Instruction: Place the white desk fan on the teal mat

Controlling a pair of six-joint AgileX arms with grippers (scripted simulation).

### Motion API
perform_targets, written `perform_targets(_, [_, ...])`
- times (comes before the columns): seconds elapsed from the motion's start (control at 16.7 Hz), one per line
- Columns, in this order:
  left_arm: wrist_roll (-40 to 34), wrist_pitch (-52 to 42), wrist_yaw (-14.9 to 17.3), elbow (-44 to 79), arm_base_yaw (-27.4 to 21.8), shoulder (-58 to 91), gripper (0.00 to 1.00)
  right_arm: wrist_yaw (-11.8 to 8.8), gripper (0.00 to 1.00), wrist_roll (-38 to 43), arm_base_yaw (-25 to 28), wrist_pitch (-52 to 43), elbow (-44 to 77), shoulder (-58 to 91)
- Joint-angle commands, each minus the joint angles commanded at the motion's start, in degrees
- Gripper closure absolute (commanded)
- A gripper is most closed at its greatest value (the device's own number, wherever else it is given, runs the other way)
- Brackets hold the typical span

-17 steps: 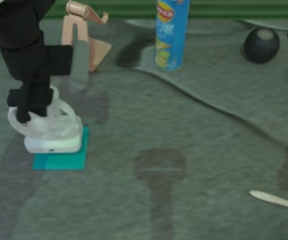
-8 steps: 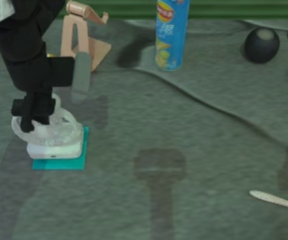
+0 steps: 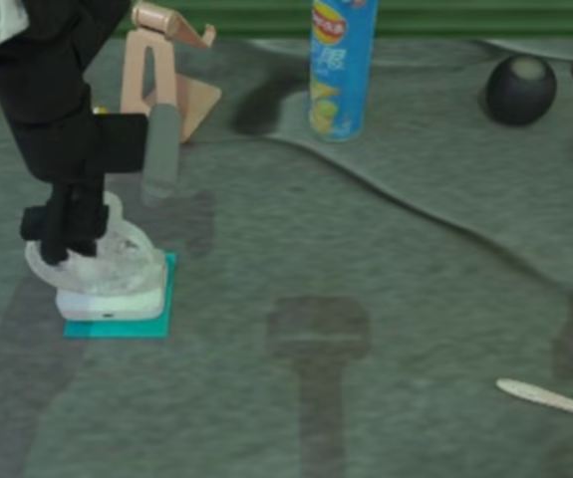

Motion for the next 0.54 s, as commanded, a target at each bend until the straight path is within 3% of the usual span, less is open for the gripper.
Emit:
perform_targets(0.18, [0.0, 0.0, 0.0, 0.0, 0.0, 0.0, 0.02, 0.0, 0.0, 0.0, 0.0, 0.0, 0.0, 0.0])
perform_targets(0.54, [0.0, 0.0, 0.0, 0.0, 0.0, 0.0, 0.0, 0.0, 0.0, 0.0, 0.0, 0.0, 0.0, 0.0])
